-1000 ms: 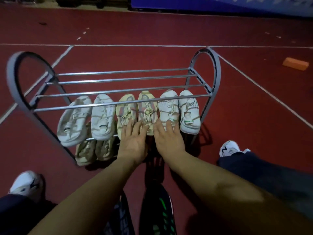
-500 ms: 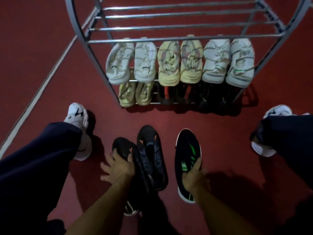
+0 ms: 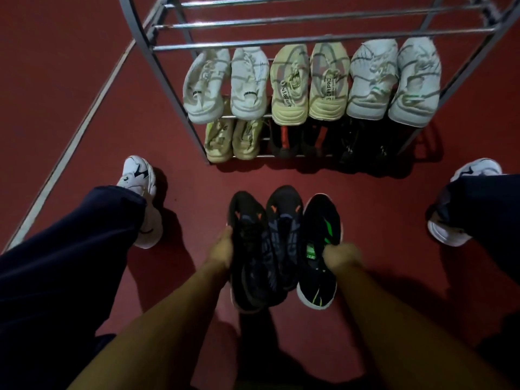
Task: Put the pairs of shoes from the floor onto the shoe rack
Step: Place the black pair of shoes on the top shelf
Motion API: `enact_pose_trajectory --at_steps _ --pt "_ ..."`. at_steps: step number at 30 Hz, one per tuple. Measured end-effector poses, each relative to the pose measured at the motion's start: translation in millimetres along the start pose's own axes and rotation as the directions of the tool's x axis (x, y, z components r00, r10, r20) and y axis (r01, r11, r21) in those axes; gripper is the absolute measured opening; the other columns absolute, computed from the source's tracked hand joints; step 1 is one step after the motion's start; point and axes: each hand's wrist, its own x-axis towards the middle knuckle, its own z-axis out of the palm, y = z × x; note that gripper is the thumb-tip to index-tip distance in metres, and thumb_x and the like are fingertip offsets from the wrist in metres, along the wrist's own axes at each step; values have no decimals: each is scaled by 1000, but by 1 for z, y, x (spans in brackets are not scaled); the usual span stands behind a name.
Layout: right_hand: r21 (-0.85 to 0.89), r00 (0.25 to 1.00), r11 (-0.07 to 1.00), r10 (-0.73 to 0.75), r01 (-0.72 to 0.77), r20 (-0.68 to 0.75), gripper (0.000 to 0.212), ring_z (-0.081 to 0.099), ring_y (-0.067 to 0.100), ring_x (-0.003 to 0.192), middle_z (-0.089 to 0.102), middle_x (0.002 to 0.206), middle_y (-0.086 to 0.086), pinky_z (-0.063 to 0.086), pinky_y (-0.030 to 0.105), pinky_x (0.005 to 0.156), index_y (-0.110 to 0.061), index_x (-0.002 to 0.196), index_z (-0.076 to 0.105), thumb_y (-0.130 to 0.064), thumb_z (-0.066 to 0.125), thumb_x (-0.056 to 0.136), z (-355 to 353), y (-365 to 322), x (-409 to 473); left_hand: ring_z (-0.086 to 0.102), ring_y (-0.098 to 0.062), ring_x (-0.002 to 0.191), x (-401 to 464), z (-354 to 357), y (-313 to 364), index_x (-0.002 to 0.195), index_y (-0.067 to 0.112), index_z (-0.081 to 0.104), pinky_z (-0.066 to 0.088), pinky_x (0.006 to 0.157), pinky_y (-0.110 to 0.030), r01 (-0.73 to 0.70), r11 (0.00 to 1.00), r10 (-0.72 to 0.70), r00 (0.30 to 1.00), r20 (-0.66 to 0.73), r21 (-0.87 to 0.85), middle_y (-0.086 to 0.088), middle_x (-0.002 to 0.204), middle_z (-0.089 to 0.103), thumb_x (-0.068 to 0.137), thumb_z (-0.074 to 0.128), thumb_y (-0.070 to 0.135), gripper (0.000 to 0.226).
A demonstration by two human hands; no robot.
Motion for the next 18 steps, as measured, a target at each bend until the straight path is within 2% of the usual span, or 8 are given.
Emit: enact_pose_trajectory --at_steps 1,3,5,7,9,11,14,18 --pt "-67 992 996 -73 66 -101 47 51 38 121 56 130 20 44 42 100 -5 128 56 -30 50 88 -3 -5 -7 66 -19 72 -2 7 4 117 19 61 54 62 -23 -36 999 37 998 46 -16 -16 105 69 99 45 43 34" --pt "-135 938 956 -284 261 -199 44 47 35 123 51 133 15 41 42 100 -12 132 50 -25 48 91 -6 -13 -18 67 -26 98 4 19 0 126 33 50 55 82 -32 -104 993 100 993 69 64 -12 118 65 85 63 41 43" --pt "-144 864 872 -486 468 -134 37 53 31 117 54 128 11 46 39 95 -15 128 55 -19 48 91 -5 -19 -28 49 -34 128 8 30 -11 142 38 31 43 106 -44 -124 918 124 992 23 377 -10 138 50 65 73 53 89" --pt "-65 834 832 -552 552 12 26 62 31 102 63 115 11 49 34 82 -15 113 63 -16 47 93 1 -26 -40 34 -37 135 -1 36 -22 145 24 29 32 111 -45 15 759 116 981 -158 651 -13 144 36 66 69 63 96" --pt "9 850 862 -502 507 159 20 69 35 85 68 87 14 55 37 69 -11 86 64 -15 46 93 13 -32 -49 37 -35 129 -6 35 -31 135 14 43 34 107 -44 92 688 148 953 -263 720 -13 139 41 67 62 72 91" --pt "67 909 942 -334 328 248 23 72 38 71 65 72 16 61 42 60 -5 73 59 -15 47 91 21 -36 -55 51 -33 122 -4 29 -33 130 13 50 43 102 -40 2 806 145 969 -202 592 -10 133 55 69 66 67 84" --pt "78 958 990 -130 113 254 24 72 36 73 70 92 20 62 38 62 -1 91 65 -20 49 91 21 -36 -62 61 -30 111 -3 9 -28 124 10 54 47 91 -32 -68 879 99 994 -40 472 -4 113 62 83 63 56 61" --pt "-259 953 929 -209 263 217 30 65 35 103 67 115 17 50 32 78 -5 105 68 -22 47 92 16 -29 -57 67 -21 81 2 -23 -31 98 11 68 55 72 -31 -65 861 80 997 -7 505 -9 95 70 81 43 77 73"
